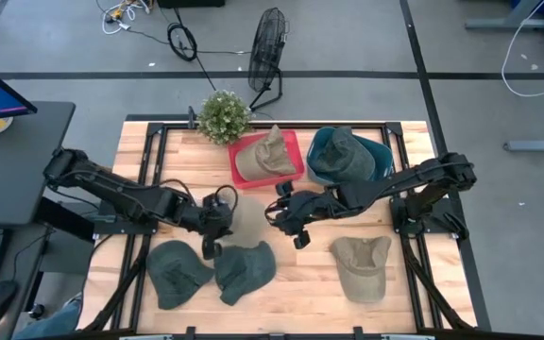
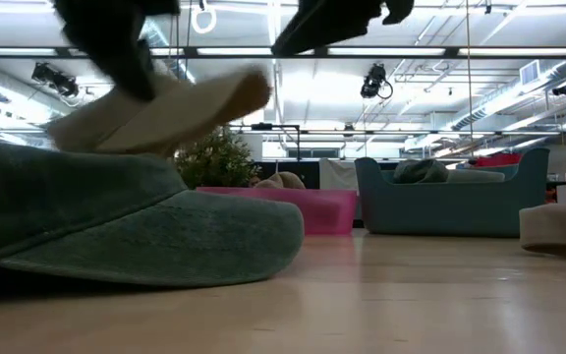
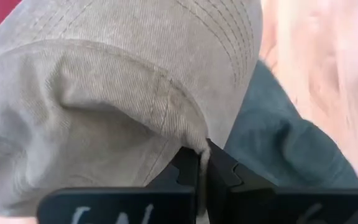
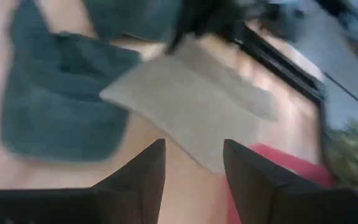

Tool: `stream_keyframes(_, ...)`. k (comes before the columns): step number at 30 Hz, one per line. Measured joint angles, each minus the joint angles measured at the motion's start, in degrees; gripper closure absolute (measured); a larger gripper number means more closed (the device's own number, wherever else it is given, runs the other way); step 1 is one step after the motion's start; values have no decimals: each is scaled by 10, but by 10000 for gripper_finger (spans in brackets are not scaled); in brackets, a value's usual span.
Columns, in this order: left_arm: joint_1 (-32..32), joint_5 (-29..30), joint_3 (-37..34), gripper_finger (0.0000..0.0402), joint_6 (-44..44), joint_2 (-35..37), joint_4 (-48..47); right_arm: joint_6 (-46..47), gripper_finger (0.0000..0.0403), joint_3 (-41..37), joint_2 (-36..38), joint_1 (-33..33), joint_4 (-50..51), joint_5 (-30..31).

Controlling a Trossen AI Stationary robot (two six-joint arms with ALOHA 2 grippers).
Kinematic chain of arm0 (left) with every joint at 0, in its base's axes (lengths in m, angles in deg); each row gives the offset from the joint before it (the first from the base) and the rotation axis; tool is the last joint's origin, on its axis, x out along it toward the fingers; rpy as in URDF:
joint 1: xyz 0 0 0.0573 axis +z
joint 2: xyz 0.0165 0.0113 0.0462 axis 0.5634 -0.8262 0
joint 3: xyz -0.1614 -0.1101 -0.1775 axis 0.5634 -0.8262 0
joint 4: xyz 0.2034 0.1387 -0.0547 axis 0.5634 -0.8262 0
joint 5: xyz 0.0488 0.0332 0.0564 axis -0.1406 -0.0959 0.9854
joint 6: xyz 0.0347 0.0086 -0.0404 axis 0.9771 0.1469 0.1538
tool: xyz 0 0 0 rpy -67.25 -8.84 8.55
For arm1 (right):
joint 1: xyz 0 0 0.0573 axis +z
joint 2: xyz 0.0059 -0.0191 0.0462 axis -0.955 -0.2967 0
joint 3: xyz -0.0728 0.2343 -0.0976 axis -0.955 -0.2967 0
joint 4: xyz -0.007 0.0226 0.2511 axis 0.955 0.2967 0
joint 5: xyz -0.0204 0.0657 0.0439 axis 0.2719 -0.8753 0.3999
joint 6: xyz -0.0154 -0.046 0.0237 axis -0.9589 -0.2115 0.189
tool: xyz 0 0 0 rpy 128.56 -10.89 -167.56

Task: Pick & Place hat
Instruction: Put the left brown cap into the red bin

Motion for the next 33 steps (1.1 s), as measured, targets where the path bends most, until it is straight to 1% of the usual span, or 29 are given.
stream_keyframes(2,1,4,15,395,92,-2,-8,-14,236,0,-7,-6,-39,-38)
stream_keyframes(4,4,9,22,395,176,-12,-14,-27,236,0,-9,-10,-61,-54)
stream_keyframes(6,10,17,23,394,239,-21,-15,-35,236,0,-16,-15,-102,-68)
stream_keyframes(7,14,23,23,394,263,-27,-17,-35,236,1,-17,-17,-106,-71)
stream_keyframes(10,29,27,24,394,296,-53,-30,-28,236,0,-18,-25,-105,-67)
stream_keyframes(13,39,46,24,394,291,-76,-39,-8,236,1,-18,-26,-85,-54)
stream_keyframes(15,41,50,24,394,295,-82,-37,-11,236,0,-18,-26,-67,-53)
stream_keyframes(20,42,50,24,393,364,-84,-24,-85,236,-1,-30,-26,-35,-54)
stream_keyframes(22,42,50,24,393,405,-84,-24,-109,236,1,-40,-30,-66,-55)
stream_keyframes(24,42,50,24,393,450,-84,-18,-120,236,0,-43,-37,-72,-55)
stream_keyframes(26,42,52,24,393,495,-88,-14,-115,236,1,-57,-47,-105,-55)
stream_keyframes(28,42,58,23,393,529,-90,-10,-94,236,0,-66,-58,-99,-55)
stream_keyframes(31,43,81,23,393,561,-92,1,-54,236,1,-82,-77,-115,-59)
stream_keyframes(33,44,84,23,393,568,-92,4,-35,236,1,-91,-89,-118,-60)
